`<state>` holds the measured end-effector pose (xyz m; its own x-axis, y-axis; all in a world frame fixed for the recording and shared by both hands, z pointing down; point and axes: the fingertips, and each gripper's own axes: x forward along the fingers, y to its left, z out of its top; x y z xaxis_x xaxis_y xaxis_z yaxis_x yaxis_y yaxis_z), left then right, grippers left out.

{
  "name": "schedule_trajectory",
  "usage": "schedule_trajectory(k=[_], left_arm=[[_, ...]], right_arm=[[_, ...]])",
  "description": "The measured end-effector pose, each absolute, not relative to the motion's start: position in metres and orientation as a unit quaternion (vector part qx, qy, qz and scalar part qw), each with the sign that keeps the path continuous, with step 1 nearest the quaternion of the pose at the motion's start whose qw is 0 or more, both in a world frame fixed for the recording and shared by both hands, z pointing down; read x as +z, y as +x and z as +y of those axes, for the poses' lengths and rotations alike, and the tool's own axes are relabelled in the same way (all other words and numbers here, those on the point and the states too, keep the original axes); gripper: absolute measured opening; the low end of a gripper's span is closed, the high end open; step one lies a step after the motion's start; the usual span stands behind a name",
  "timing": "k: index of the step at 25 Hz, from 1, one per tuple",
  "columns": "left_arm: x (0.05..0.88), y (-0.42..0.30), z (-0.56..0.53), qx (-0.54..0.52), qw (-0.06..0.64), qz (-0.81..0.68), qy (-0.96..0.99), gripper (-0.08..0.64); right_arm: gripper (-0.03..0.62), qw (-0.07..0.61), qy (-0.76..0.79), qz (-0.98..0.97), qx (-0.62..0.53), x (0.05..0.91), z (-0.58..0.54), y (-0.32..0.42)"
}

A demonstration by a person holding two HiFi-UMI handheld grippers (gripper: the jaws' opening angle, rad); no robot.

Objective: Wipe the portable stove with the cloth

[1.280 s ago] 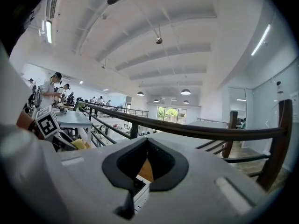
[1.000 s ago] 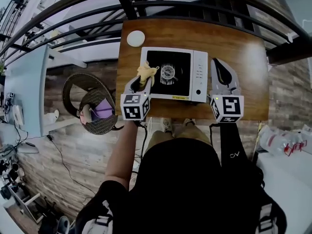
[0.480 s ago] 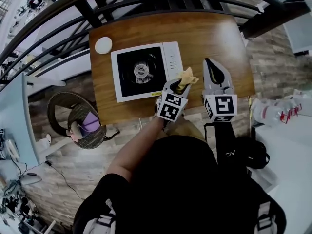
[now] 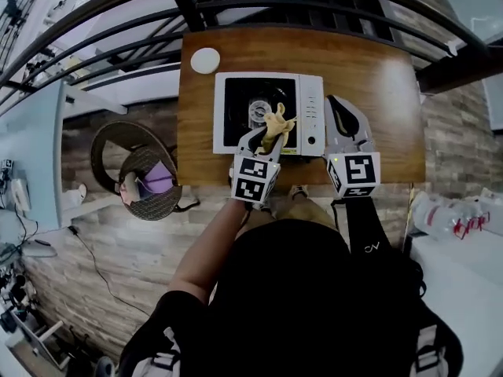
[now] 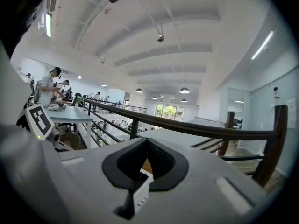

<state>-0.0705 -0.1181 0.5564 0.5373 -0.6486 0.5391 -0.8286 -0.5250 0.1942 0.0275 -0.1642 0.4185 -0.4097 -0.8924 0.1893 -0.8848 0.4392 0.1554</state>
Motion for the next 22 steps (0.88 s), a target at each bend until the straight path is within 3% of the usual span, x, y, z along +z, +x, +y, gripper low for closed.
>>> schedule_trajectory(k=[10,15,22], left_arm=[[0.56,-0.229,-0.102,0.175,0.261,-0.59,0.743,0.127],[0.558,-0.235,-0.095,0.172,0.257,-0.591,0.745,0.127],[0.534,-0.179,-0.101,0.168,0.231,-0.525,0.802,0.127]], right_arm=[[0.005,0.098,0.408,-0.907,-0.023,0.42,-0.174,-0.097],[0.005,0.101,0.407,-0.908,-0.025,0.423,-0.167,-0.104],[0.004,0.1,0.457,-0.883,-0.021,0.419,-0.159,-0.068]])
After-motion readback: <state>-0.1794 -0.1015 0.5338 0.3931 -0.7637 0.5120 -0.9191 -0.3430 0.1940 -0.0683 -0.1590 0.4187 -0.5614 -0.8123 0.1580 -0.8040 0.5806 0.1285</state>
